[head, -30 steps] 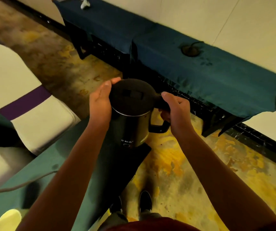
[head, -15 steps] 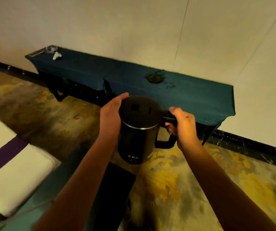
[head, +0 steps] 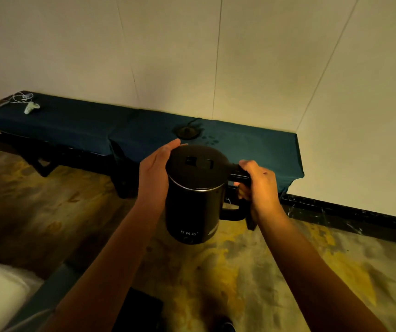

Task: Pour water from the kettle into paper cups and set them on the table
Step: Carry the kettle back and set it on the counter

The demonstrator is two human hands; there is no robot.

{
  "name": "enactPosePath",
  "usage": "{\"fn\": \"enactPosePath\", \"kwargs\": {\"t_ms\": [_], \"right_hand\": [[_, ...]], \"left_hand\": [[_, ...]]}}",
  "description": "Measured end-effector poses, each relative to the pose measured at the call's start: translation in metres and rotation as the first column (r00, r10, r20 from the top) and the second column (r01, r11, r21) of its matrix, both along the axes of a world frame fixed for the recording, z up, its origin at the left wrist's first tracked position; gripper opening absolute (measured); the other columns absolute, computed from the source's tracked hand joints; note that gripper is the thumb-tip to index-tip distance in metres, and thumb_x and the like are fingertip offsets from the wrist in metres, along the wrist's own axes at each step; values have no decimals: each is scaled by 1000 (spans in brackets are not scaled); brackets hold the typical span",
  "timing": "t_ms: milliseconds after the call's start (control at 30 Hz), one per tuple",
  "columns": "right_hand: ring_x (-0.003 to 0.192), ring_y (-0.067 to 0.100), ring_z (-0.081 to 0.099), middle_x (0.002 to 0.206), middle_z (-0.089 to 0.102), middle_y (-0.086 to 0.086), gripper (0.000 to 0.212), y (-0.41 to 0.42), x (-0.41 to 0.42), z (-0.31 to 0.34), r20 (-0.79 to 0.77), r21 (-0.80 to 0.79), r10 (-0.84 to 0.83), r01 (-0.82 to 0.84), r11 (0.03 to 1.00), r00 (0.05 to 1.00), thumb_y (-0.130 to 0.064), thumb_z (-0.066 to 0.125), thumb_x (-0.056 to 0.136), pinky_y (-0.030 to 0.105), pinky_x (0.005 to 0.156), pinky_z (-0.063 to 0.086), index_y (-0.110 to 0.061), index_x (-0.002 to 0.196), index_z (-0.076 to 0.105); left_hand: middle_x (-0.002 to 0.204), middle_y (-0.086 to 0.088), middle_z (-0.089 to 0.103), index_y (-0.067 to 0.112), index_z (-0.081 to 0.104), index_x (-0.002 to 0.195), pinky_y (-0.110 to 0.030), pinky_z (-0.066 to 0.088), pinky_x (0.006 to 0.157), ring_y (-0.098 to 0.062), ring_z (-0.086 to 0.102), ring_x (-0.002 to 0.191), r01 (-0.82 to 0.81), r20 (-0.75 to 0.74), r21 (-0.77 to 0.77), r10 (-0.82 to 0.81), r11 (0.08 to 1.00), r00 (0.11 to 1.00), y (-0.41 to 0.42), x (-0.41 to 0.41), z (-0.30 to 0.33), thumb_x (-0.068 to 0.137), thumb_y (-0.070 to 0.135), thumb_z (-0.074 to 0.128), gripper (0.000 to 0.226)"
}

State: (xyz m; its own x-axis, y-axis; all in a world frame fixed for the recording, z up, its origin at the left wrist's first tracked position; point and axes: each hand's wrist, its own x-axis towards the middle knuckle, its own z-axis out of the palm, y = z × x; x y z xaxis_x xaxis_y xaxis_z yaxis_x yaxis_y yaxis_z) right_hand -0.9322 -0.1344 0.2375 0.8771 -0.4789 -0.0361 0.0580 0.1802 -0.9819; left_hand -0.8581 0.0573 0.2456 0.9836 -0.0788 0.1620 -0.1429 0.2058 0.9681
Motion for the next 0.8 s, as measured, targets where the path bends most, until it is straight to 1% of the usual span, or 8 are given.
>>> {"fn": "enactPosePath", "kwargs": {"t_ms": [67,133,200,333,433,633,700,800], "right_hand": [[37,13,36,49,51,5,34,-17,19,-2,13,-2,25,-25,1000,1000,-45,67,72,28,44,29,-22,47,65],[35,12,35,52,50,13,35,-37,43,-2,21,-5,45,-45,999,999,-48,66,69,27,42,30,-21,47,64],[35,13,35,54,49,16,36,-51,62,-2,12,-10,55,-55,998,998,-48,66,70,27,43,31,-21,46,63],[35,14,33,58,46,20,39,-87,109,-1,3,-15,85,-85,996,996,-40,66,79,31,46,28,-20,46,62],[36,14,32,62,44,21,42,-107,141,-2,4,-26,99,-99,995,995,-38,63,82,29,46,26,-20,46,61],[37,12,36,50,48,9,41,-128,220,-6,-18,-40,82,-83,996,996,-37,63,82,26,43,28,-19,46,61],[37,11,36,47,49,3,41,-132,249,-9,-19,-34,78,-79,996,997,-37,63,82,26,44,29,-20,44,62],[37,11,36,44,47,1,41,-135,300,-13,-25,-35,36,-37,999,999,-37,63,81,28,46,28,-20,43,60]], "left_hand": [[109,0,76,25,76,110,-33,55,90,-18,71,105,-13,29,-20,13,1000,999,-16,13,-4,98,27,53,26],[110,-1,76,23,75,112,-25,57,82,-17,71,104,-32,46,-37,33,999,998,-37,32,-4,98,30,50,29],[109,-1,76,20,74,114,-20,56,78,-17,72,102,-48,15,-54,48,997,999,-53,49,-1,98,29,50,30],[107,-4,76,18,74,113,-23,57,76,-20,72,100,-80,-65,-106,73,991,995,-88,94,1,96,26,53,29],[109,-5,76,19,74,113,-31,58,83,-22,72,103,-70,-56,-101,65,992,996,-106,128,-3,94,31,53,31],[110,-4,75,23,75,111,-41,54,93,-22,71,104,-82,-66,-69,77,994,995,-128,210,-14,94,32,53,30],[109,-4,76,22,76,109,-41,55,93,-22,71,104,-90,-68,-70,86,993,994,-133,241,-17,95,29,53,28],[108,-5,76,16,75,111,-34,58,88,-22,71,104,-43,-40,-72,41,996,998,-138,297,-19,97,24,50,30]]}}
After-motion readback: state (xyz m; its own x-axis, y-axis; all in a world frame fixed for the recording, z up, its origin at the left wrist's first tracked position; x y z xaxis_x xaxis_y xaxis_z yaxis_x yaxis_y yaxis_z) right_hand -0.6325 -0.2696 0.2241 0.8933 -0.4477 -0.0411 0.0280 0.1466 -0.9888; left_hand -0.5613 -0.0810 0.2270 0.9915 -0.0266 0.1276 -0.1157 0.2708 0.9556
